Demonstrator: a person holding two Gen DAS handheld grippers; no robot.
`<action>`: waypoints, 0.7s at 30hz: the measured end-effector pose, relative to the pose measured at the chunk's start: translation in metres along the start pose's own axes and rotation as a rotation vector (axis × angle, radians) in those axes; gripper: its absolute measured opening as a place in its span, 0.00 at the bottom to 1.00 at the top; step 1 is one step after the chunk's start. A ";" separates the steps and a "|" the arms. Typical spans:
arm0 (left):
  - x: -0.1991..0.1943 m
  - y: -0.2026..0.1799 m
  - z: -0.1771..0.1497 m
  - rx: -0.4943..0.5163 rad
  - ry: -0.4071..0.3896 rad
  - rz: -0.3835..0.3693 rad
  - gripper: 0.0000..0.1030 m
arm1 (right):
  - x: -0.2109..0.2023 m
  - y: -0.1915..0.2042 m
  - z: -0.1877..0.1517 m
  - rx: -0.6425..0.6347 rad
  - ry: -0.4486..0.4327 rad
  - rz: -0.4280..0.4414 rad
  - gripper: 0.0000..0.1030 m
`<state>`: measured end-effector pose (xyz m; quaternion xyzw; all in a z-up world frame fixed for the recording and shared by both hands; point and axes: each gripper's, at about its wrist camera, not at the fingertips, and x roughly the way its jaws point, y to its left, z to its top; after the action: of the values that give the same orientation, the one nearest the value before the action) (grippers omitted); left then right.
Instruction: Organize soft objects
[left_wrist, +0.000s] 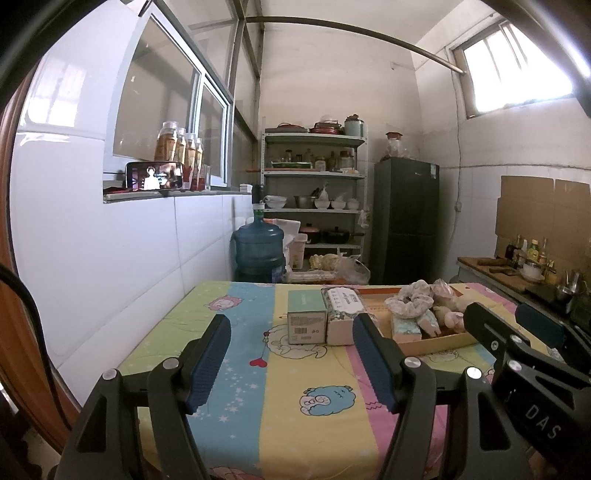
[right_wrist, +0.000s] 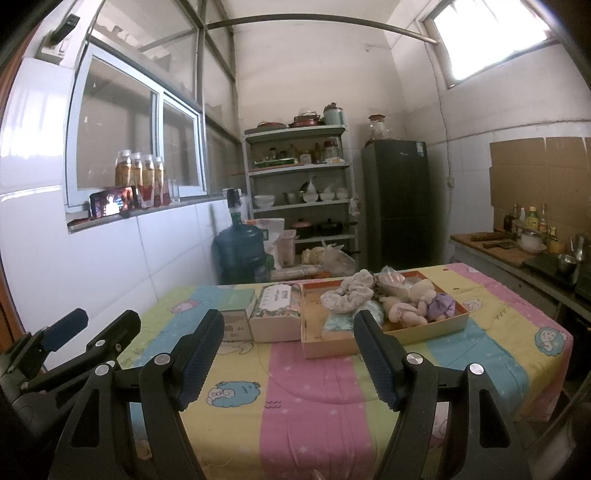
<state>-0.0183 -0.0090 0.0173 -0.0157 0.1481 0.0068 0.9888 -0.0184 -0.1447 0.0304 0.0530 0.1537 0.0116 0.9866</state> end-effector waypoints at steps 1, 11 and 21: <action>0.000 0.000 0.000 0.000 0.000 0.000 0.66 | 0.000 0.000 0.000 0.000 0.000 0.000 0.72; 0.000 -0.002 0.001 -0.001 0.000 0.000 0.66 | 0.000 0.000 0.000 0.000 -0.001 0.000 0.72; -0.001 -0.002 0.001 -0.001 -0.001 0.000 0.66 | 0.000 0.000 -0.001 0.000 -0.001 0.000 0.72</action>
<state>-0.0188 -0.0109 0.0183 -0.0160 0.1473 0.0068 0.9889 -0.0187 -0.1448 0.0298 0.0529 0.1534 0.0117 0.9867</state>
